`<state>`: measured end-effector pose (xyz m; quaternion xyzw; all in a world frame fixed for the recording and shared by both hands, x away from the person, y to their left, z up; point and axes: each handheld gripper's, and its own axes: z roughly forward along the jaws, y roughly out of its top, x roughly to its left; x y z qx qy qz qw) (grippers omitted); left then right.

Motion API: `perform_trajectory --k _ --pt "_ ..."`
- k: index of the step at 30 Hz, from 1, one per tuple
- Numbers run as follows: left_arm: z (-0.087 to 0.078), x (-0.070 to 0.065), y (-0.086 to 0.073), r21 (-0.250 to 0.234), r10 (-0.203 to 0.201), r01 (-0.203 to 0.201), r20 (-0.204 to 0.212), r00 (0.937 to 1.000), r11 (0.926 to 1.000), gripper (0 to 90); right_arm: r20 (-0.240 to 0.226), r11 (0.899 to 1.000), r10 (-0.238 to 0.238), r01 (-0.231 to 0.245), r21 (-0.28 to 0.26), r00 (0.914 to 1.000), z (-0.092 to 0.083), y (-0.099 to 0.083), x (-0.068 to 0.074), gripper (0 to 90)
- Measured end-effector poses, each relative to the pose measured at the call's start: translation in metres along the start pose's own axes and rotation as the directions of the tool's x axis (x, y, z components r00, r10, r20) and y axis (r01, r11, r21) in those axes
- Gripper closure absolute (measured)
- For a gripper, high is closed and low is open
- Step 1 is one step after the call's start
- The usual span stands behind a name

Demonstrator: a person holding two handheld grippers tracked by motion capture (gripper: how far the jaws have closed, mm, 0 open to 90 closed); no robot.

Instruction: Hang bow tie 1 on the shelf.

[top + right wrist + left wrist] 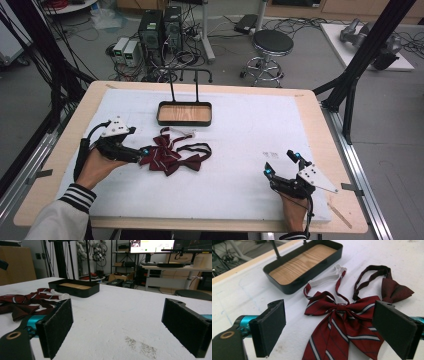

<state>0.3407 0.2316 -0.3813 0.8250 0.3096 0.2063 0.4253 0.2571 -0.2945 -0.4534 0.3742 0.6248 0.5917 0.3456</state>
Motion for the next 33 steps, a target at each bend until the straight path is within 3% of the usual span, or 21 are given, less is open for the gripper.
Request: perform_trajectory --k 2,6,9,12,17,27,31,33 --pt "0.003 -0.001 0.004 0.023 0.015 -0.015 -0.010 0.9998 0.9996 15.2 0.000 1.000 0.000 0.000 0.000 1.0000 0.000 0.000 0.000 9.6" --pt "0.010 0.000 0.011 0.062 0.008 -0.008 -0.013 0.9999 0.9981 15.2 0.001 1.000 -0.001 0.001 0.001 1.0000 0.000 0.000 0.000 9.6" --pt "0.014 0.002 0.017 0.100 0.000 -0.001 0.006 1.0000 0.9950 15.2 0.000 1.000 0.001 -0.001 0.000 1.0000 0.000 0.000 0.000 9.6" --pt "0.020 0.002 0.022 0.143 0.002 -0.008 0.040 0.9992 0.9896 15.2 0.000 1.000 0.000 0.000 -0.001 1.0000 0.000 0.000 0.000 9.6" --pt "0.033 0.000 0.028 0.224 0.019 -0.036 0.076 0.9969 0.9739 15.2 0.001 1.000 0.000 0.000 -0.001 1.0000 0.000 0.000 0.000 9.6" --pt "0.049 -0.004 0.034 0.270 0.039 -0.057 0.072 0.9966 0.9613 18.5 0.002 1.000 -0.002 0.002 -0.002 1.0000 0.000 0.000 0.000 9.6" --pt "0.055 -0.003 0.035 0.283 0.015 -0.037 0.078 0.9968 0.9584 19.3 0.002 1.000 -0.001 0.001 -0.003 1.0000 0.000 0.000 0.000 9.6" --pt "0.058 -0.003 0.034 0.307 0.017 -0.040 0.079 0.9968 0.9510 19.3 0.003 1.000 0.003 -0.003 0.001 1.0000 0.000 0.000 0.000 9.6"
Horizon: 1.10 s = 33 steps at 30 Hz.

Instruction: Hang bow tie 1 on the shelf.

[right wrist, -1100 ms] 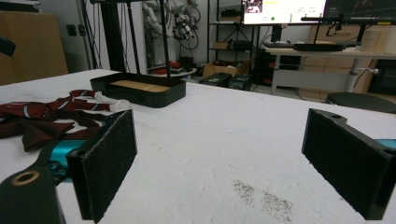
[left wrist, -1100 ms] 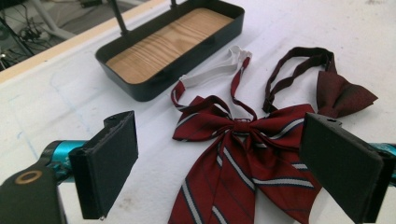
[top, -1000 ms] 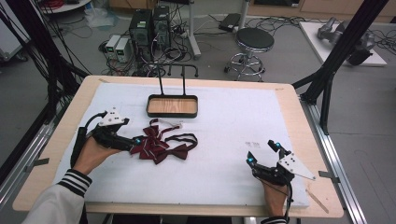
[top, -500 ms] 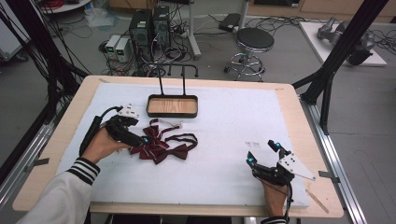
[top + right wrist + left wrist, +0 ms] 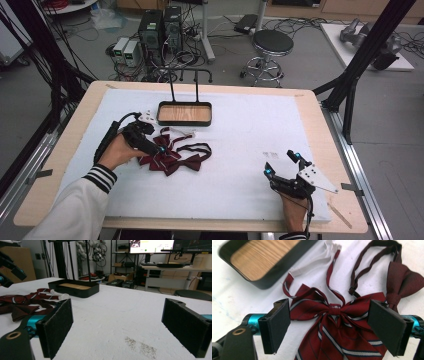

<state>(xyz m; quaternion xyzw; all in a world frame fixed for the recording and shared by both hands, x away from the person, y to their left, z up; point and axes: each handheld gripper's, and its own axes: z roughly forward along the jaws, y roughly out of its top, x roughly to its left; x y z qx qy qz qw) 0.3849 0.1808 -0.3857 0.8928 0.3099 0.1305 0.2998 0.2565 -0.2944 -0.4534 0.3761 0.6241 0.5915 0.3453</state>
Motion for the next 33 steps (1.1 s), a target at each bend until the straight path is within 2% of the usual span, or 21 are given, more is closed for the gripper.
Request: perform_trajectory --k 9,16,18,23,24,26,30,32,33 --pt "0.011 -0.001 0.013 0.091 0.020 -0.021 0.014 0.9997 0.9956 22.1 0.001 1.000 0.001 -0.001 0.000 1.0000 0.000 0.000 0.000 9.6" --pt "0.019 -0.003 0.024 0.177 0.026 -0.031 0.026 0.9993 0.9837 25.1 -0.001 1.000 0.003 -0.003 -0.002 1.0000 0.000 0.000 0.000 9.6" --pt "0.022 -0.002 0.026 0.205 0.027 -0.034 0.037 0.9989 0.9782 25.1 0.000 1.000 0.002 -0.002 -0.003 1.0000 0.000 0.000 0.000 9.6" --pt "0.026 -0.004 0.030 0.244 0.025 -0.035 0.047 0.9986 0.9692 26.0 0.001 1.000 0.005 -0.005 -0.005 1.0000 -0.001 0.000 0.000 9.6" --pt "0.027 -0.004 0.030 0.244 0.020 -0.031 0.048 0.9986 0.9693 26.4 0.000 1.000 0.007 -0.007 -0.004 1.0000 -0.001 0.000 0.000 9.6" --pt "0.029 -0.004 0.031 0.263 0.028 -0.041 0.054 0.9981 0.9638 26.7 0.000 1.000 0.006 -0.006 -0.005 1.0000 -0.001 0.000 0.000 9.6" --pt "0.033 -0.002 0.030 0.294 0.020 -0.033 0.047 0.9987 0.9553 28.4 0.002 1.000 0.003 -0.003 -0.009 1.0000 -0.001 0.000 0.000 9.6" --pt "0.034 0.000 0.029 0.297 0.013 -0.025 0.041 0.9991 0.9547 30.0 0.004 1.000 0.001 -0.001 -0.012 1.0000 -0.001 0.000 0.000 9.6" --pt "0.034 0.000 0.029 0.290 -0.001 -0.011 0.038 0.9993 0.9570 30.0 0.004 1.000 0.001 -0.001 -0.012 1.0000 -0.001 0.000 0.000 9.6"
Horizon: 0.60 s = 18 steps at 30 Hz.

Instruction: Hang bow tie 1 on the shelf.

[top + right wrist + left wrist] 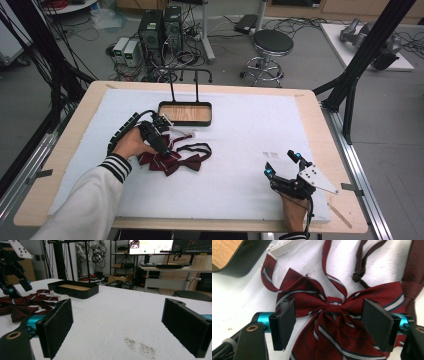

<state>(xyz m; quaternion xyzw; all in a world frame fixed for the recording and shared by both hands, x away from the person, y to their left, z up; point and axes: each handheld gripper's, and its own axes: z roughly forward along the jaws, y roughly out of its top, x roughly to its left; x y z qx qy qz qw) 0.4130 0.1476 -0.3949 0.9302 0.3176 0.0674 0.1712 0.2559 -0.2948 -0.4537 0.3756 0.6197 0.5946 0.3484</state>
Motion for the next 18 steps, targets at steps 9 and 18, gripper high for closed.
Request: perform_trajectory --k 9,18 --pt "0.005 0.001 0.002 0.037 0.019 -0.020 0.020 0.9996 0.9991 40.7 -0.001 1.000 0.002 -0.002 0.002 1.0000 0.000 0.000 0.000 9.6" --pt "0.011 -0.001 0.004 0.070 0.029 -0.031 0.024 0.9993 0.9970 45.3 -0.002 1.000 0.001 -0.001 0.003 1.0000 0.000 0.000 0.000 9.6"
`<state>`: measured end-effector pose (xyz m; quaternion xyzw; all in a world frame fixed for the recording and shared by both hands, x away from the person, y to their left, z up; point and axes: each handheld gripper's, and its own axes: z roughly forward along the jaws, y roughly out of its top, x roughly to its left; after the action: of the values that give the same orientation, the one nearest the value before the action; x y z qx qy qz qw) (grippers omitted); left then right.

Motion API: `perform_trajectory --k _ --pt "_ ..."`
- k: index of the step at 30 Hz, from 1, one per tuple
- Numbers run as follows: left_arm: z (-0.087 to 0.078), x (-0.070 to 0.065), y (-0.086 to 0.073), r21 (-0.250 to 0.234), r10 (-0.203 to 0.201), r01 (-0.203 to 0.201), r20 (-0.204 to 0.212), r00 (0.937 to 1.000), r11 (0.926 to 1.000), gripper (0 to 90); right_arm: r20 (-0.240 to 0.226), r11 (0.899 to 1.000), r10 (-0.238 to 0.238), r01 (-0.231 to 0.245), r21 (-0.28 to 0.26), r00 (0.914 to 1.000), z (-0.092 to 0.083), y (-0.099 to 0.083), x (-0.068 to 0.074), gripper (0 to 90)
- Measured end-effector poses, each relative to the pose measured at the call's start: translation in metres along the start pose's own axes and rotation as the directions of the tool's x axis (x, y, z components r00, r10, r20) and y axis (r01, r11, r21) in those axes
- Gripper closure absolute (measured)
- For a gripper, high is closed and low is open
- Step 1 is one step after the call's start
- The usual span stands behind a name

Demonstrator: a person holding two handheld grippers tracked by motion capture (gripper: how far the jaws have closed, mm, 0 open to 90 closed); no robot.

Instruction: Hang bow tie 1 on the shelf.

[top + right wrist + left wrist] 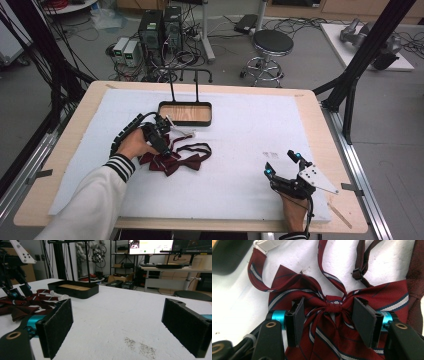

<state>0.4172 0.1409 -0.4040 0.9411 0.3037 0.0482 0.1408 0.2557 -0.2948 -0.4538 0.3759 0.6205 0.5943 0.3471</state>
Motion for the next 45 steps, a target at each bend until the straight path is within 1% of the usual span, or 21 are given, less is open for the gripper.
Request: perform_trajectory --k 2,3,8,10,16,17,19,27,28,29,30,33,34,35,36,37,40,41,42,43,45 --pt "0.002 0.000 0.000 0.004 -0.004 0.004 0.017 0.9999 1.0000 50.0 0.001 1.000 -0.001 0.001 -0.002 1.0000 0.000 0.000 0.000 9.6" --pt "0.003 0.001 -0.001 -0.003 -0.005 0.006 0.022 0.9997 1.0000 51.6 0.000 1.000 0.001 -0.001 0.000 1.0000 0.000 0.000 0.000 9.6" --pt "0.004 0.003 -0.004 -0.026 -0.020 0.021 0.047 0.9987 0.9994 54.9 0.001 1.000 -0.002 0.002 -0.002 1.0000 0.000 0.000 0.000 9.6" --pt "0.004 0.004 -0.005 -0.028 -0.025 0.026 0.052 0.9983 0.9993 56.8 0.000 1.000 0.000 0.000 0.000 1.0000 0.000 0.000 0.000 9.6" --pt "0.003 0.002 -0.006 -0.035 -0.020 0.022 0.045 0.9988 0.9991 63.7 0.001 1.000 0.002 -0.002 0.000 1.0000 0.000 0.000 0.000 9.6" --pt "0.004 0.002 -0.007 -0.047 -0.027 0.029 0.047 0.9985 0.9985 64.0 0.001 1.000 -0.001 0.001 -0.002 1.0000 0.000 0.000 0.000 9.6" --pt "0.004 0.002 -0.009 -0.056 -0.026 0.029 0.047 0.9986 0.9980 64.3 0.001 1.000 0.000 0.000 0.000 1.0000 0.000 0.000 0.000 9.6" --pt "0.003 0.000 -0.009 -0.062 -0.031 0.033 0.034 0.9989 0.9975 65.9 0.002 1.000 0.003 -0.003 -0.005 1.0000 -0.001 0.000 0.001 9.6" --pt "0.003 0.000 -0.010 -0.073 -0.039 0.041 0.032 0.9987 0.9965 66.4 0.002 1.000 0.003 -0.003 -0.004 1.0000 -0.001 0.000 0.001 9.6" --pt "0.003 0.000 -0.011 -0.075 -0.036 0.038 0.030 0.9989 0.9965 66.9 0.003 1.000 -0.001 0.001 -0.007 1.0000 -0.001 0.000 0.000 9.6" --pt "0.003 0.000 -0.011 -0.087 -0.049 0.051 0.025 0.9985 0.9950 67.3 0.004 1.000 0.003 -0.003 -0.004 1.0000 -0.001 0.000 0.000 9.6" --pt "0.002 0.001 -0.012 -0.095 -0.026 0.027 0.007 0.9996 0.9951 67.7 0.005 1.000 -0.004 0.004 -0.007 1.0000 0.000 0.000 0.000 9.6" --pt "0.002 0.000 -0.013 -0.108 -0.032 0.033 0.009 0.9994 0.9936 67.7 0.004 1.000 -0.002 0.002 -0.006 1.0000 0.000 0.000 0.000 9.6" --pt "0.001 0.000 -0.013 -0.109 -0.022 0.022 0.004 0.9997 0.9938 67.8 0.005 1.000 -0.001 0.001 -0.006 1.0000 0.000 0.000 0.000 9.6" --pt "0.000 -0.001 -0.013 -0.119 -0.029 0.028 -0.004 0.9996 0.9925 67.8 0.004 1.000 0.000 0.000 -0.006 1.0000 0.000 0.000 0.000 9.6" --pt "-0.002 -0.001 -0.013 -0.129 -0.022 0.021 -0.013 0.9997 0.9914 67.8 0.004 1.000 -0.002 0.002 -0.006 1.0000 0.000 0.000 0.000 9.6" --pt "-0.008 0.000 -0.015 -0.169 -0.029 0.026 -0.013 0.9995 0.9853 67.8 0.004 1.000 -0.001 0.001 -0.005 1.0000 0.000 0.000 0.000 9.6" --pt "-0.010 0.001 -0.016 -0.176 -0.022 0.018 -0.021 0.9995 0.9841 67.8 0.002 1.000 0.007 -0.007 0.002 1.0000 -0.001 0.000 0.001 9.6" --pt "-0.012 0.001 -0.017 -0.189 -0.018 0.013 -0.024 0.9996 0.9819 67.8 0.004 1.000 -0.003 0.003 -0.007 1.0000 0.000 0.000 0.000 9.6" --pt "-0.013 0.000 -0.018 -0.205 -0.022 0.015 -0.032 0.9992 0.9787 67.8 0.004 1.000 -0.001 0.001 -0.005 1.0000 0.000 0.000 0.000 9.6" --pt "-0.018 0.000 -0.021 -0.218 -0.005 -0.004 -0.039 0.9992 0.9759 67.8 0.001 1.000 0.006 -0.006 0.001 1.0000 -0.001 0.000 0.001 9.6"
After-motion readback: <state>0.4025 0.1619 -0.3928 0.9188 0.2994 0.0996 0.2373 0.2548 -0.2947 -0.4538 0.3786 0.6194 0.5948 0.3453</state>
